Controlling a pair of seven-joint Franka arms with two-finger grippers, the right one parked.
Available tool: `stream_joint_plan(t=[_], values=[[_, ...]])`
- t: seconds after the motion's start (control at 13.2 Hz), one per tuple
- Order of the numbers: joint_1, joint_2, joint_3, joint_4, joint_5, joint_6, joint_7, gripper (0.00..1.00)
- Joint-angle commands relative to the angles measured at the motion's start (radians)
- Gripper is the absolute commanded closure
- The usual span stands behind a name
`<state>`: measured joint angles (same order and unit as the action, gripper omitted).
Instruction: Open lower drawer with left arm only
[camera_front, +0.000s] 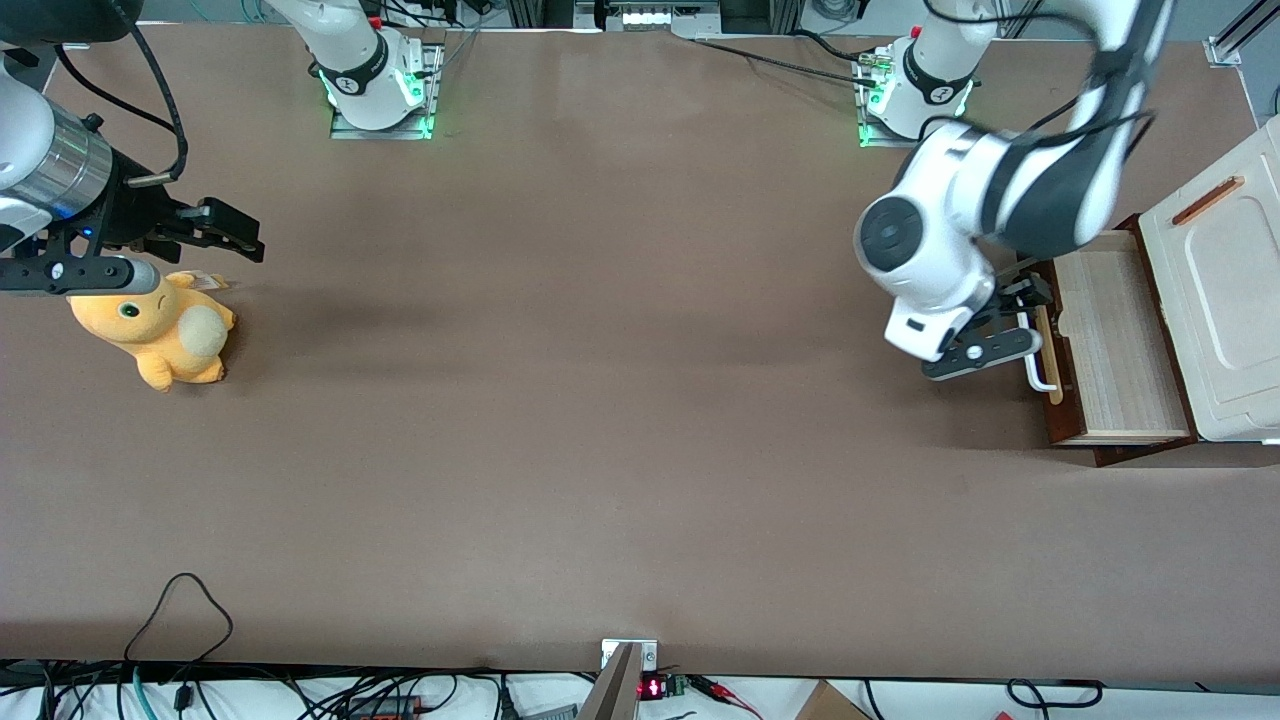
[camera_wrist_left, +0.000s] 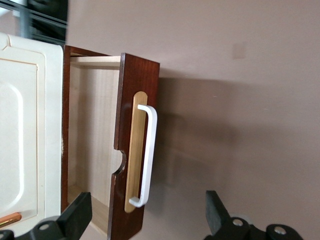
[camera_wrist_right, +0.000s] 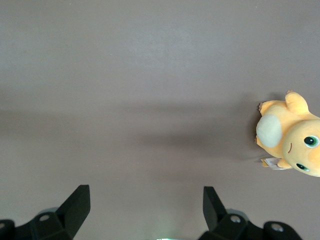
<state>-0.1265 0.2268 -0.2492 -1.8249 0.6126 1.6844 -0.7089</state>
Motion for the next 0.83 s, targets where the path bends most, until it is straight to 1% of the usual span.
stream_joint_plan(t=[0.0, 0.08, 0.23, 0.3, 0.38, 0.45, 0.75], values=[[0.025, -0.05, 0.007, 0.094, -0.167, -0.048, 0.146, 0.0], [0.039, -0.067, 0.03, 0.14, -0.269, -0.052, 0.191, 0.0], [0.039, -0.099, 0.108, 0.185, -0.443, -0.046, 0.291, 0.0], [0.039, -0.121, 0.152, 0.19, -0.521, -0.035, 0.354, 0.0], [0.039, -0.142, 0.187, 0.184, -0.569, -0.013, 0.409, 0.0], [0.041, -0.162, 0.203, 0.171, -0.583, 0.006, 0.445, 0.0], [0.076, -0.239, 0.235, 0.095, -0.585, 0.075, 0.586, 0.0]])
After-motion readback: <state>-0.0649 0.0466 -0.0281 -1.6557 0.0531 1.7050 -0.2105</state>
